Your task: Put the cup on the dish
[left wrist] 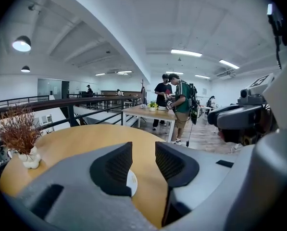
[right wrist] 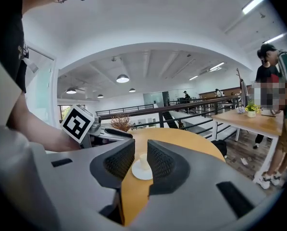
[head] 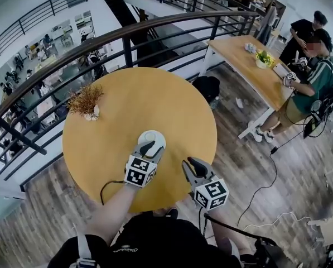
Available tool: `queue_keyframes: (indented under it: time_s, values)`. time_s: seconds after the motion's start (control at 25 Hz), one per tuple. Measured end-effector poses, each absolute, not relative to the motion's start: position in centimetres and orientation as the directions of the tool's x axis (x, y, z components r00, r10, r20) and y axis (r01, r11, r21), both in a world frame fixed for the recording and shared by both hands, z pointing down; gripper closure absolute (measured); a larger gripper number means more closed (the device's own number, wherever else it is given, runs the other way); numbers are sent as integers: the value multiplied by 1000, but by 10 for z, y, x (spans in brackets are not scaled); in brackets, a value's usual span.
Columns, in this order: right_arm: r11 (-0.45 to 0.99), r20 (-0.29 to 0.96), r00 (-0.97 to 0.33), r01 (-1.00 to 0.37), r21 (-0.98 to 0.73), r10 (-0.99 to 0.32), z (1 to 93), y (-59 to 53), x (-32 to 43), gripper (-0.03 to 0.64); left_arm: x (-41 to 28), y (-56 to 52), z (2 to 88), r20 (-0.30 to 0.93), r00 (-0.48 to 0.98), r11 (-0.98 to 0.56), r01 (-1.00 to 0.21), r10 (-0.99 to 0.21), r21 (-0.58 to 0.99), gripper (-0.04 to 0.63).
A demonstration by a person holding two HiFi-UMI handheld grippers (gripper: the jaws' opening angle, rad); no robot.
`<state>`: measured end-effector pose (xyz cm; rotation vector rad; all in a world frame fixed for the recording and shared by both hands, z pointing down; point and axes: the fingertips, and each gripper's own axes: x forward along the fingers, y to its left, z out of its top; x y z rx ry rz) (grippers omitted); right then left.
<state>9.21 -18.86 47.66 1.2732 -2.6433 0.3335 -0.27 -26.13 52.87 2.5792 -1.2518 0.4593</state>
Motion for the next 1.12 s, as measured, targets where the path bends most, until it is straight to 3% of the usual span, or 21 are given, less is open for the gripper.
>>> queue_keyframes:
  time_s: [0.36, 1.12]
  values:
    - [632, 203, -634, -770, -85, -746, 445, -186, 87, 538, 20, -238, 471, 284, 630, -645, -763, -723, 49, 513]
    - [630, 216, -632, -772, -89, -744, 447, -187, 86, 566, 33, -228, 454, 259, 674, -685, -726, -692, 59, 514]
